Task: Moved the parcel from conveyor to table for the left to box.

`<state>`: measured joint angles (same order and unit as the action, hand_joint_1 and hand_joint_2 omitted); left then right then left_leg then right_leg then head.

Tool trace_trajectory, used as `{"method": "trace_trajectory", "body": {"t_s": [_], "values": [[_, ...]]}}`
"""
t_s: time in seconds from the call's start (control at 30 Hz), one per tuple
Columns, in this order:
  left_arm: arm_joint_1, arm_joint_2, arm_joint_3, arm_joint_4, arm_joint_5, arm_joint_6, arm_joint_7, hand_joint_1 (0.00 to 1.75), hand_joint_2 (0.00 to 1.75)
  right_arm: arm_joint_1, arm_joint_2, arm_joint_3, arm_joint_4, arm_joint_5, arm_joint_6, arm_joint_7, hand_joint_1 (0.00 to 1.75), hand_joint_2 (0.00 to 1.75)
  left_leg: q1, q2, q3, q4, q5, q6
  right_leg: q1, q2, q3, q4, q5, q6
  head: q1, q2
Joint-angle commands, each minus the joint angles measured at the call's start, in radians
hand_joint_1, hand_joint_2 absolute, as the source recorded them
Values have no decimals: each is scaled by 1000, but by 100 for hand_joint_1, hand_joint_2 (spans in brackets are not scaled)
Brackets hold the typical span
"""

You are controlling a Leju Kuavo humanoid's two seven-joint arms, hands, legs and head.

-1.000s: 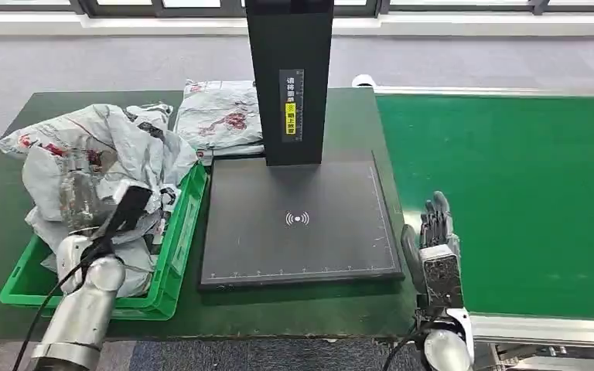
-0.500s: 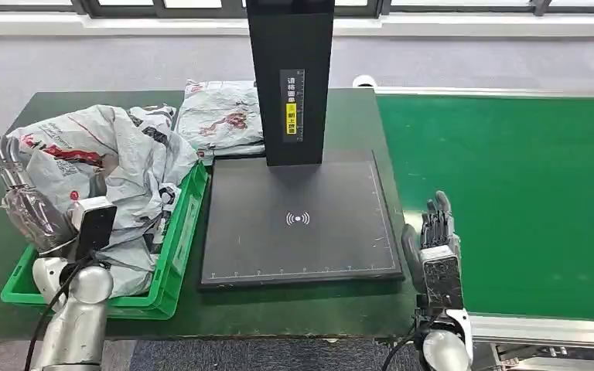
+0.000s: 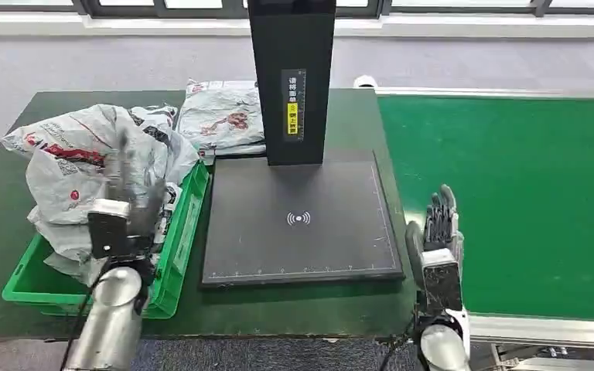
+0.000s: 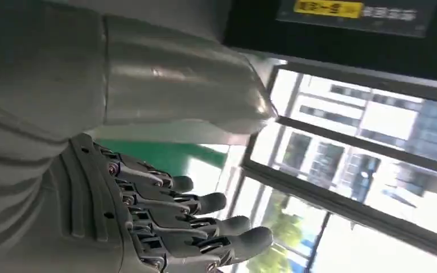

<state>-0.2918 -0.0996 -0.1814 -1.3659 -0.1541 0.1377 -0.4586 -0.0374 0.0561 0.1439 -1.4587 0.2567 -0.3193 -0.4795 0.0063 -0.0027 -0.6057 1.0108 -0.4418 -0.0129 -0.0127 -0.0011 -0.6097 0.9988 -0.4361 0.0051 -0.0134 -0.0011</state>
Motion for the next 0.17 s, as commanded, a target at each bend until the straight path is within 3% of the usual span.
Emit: {"method": "trace_trajectory", "body": {"t_s": [0.03,0.17], "values": [[-273,-134,-330,497,33,35,-33,0,175,-248,53,164,320,15,-102,-3,0,0,0,-1,1,0,2,0,0,-1,2,-1,2,1,0,0],[-294,-149,-333,545,54,50,-64,0,175,-248,51,179,334,3,-126,-7,0,0,-1,-2,3,-2,4,2,0,-1,4,-3,3,1,0,0]]}}
